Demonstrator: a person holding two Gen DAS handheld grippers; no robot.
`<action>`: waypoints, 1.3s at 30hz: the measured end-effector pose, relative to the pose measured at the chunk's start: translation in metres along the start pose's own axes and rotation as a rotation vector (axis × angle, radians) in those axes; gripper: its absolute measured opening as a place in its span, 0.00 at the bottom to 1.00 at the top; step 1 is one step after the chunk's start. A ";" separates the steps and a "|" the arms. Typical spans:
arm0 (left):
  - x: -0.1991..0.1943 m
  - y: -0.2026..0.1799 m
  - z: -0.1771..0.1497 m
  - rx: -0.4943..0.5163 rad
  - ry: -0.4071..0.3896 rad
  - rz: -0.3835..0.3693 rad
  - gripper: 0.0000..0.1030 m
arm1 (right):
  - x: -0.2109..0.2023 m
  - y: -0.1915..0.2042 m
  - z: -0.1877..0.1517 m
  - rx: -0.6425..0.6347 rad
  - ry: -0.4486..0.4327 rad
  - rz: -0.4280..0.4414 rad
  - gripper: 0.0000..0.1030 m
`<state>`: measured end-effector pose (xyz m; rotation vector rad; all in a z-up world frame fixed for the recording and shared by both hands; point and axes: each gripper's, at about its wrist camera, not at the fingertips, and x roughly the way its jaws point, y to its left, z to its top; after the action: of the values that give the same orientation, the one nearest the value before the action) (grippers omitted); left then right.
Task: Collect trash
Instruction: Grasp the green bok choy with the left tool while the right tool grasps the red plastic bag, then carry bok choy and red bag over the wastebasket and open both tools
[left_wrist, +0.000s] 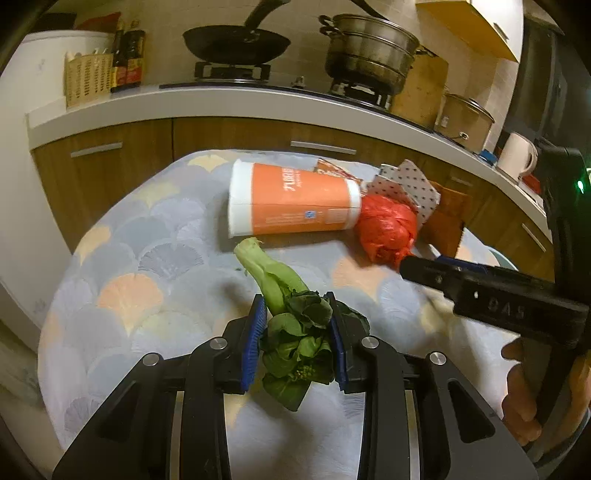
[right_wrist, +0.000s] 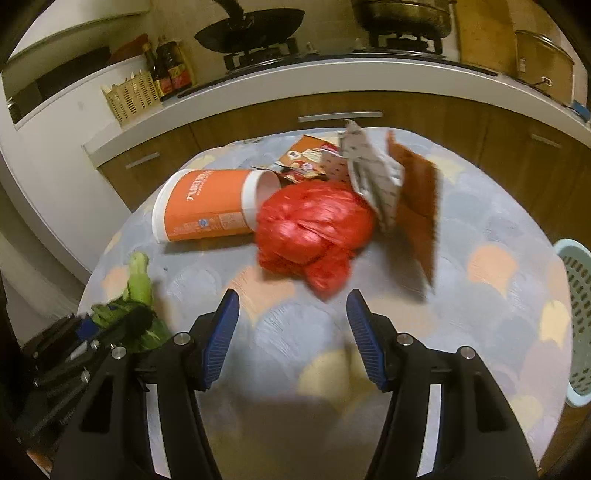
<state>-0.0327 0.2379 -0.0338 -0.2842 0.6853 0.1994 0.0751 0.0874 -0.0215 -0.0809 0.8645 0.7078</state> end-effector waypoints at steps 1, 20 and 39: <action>0.000 0.004 -0.001 -0.008 0.002 -0.005 0.29 | 0.003 0.001 0.004 0.004 0.001 0.001 0.60; 0.003 0.002 -0.005 -0.003 0.004 -0.073 0.29 | 0.058 -0.011 0.035 0.094 0.000 -0.065 0.59; -0.014 -0.017 -0.014 0.040 -0.013 -0.136 0.29 | -0.035 -0.008 -0.048 -0.078 -0.051 -0.008 0.47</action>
<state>-0.0467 0.2164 -0.0323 -0.2897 0.6535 0.0577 0.0328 0.0463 -0.0295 -0.1355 0.7880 0.7328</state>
